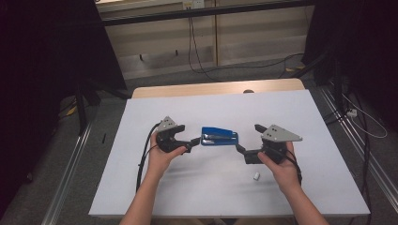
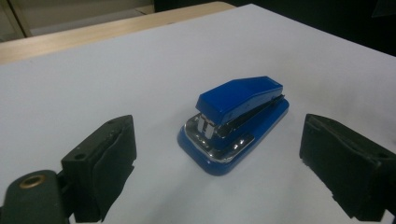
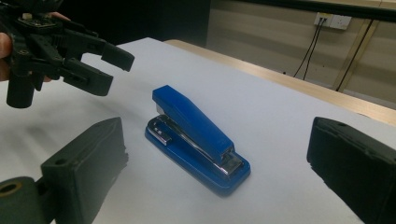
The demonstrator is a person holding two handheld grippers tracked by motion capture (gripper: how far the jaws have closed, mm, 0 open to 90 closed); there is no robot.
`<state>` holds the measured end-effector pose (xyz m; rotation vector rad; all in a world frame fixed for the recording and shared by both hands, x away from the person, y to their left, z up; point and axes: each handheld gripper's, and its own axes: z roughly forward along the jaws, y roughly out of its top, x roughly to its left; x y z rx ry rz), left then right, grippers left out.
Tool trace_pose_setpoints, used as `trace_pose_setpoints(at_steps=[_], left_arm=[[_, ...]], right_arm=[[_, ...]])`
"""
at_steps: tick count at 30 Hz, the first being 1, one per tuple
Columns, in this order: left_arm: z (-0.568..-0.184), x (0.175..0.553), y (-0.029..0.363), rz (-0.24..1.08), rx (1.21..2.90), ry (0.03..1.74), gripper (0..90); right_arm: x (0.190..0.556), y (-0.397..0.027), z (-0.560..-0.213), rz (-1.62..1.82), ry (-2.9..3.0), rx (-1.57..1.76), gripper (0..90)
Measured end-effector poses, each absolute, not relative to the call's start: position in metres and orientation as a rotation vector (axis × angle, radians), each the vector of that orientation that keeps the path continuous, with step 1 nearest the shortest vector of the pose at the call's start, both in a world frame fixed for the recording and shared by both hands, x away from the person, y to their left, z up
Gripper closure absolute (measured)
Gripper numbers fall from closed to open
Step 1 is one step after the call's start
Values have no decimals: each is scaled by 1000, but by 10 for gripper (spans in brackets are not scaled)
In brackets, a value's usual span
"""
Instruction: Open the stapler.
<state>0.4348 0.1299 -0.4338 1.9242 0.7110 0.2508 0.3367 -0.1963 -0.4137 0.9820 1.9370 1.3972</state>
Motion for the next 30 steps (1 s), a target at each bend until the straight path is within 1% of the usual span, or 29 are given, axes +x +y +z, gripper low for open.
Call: trace_pose_setpoints(at_steps=[4, 5, 7, 8, 10, 12, 13, 14, 16, 17, 21, 23, 24, 25, 30], left_arm=[[-438, 442, 124, 256, 1966, 709, 198], [-439, 444, 122, 259, 1985, 699, 198], [-441, 446, 119, 264, 2014, 674, 246], [-442, 447, 117, 248, 2012, 673, 246], [-445, 450, 115, 239, 2028, 652, 317], [-447, 452, 112, 252, 2051, 614, 418], [-449, 453, 111, 245, 2059, 604, 451], [-450, 454, 110, 238, 2068, 603, 451], [-452, 457, 109, 238, 2086, 606, 512], [-453, 458, 109, 240, 2092, 600, 512], [-455, 461, 106, 215, 2099, 603, 559], [-455, 462, 105, 228, 2105, 607, 579], [-454, 463, 104, 220, 2097, 607, 621], [-453, 463, 104, 213, 2097, 607, 621], [-452, 462, 102, 219, 2112, 563, 700]], right_arm=[[342, -192, -417, 1398, 1949, 990, 41], [342, -192, -417, 1398, 1949, 990, 41], [346, -192, -418, 1402, 1947, 998, 41], [346, -192, -418, 1402, 1947, 998, 41], [349, -191, -418, 1403, 1944, 1000, 41], [352, -191, -417, 1399, 1937, 1004, 41], [353, -191, -417, 1402, 1936, 1008, 41], [354, -191, -416, 1405, 1934, 1010, 41], [357, -190, -416, 1403, 1937, 1012, 42], [357, -190, -416, 1403, 1937, 1012, 42], [361, -190, -419, 1401, 1947, 1016, 42], [362, -189, -420, 1395, 1952, 1021, 43], [362, -188, -421, 1393, 1958, 1024, 44], [362, -188, -421, 1393, 1958, 1024, 44], [362, -185, -423, 1386, 1985, 1014, 45]])
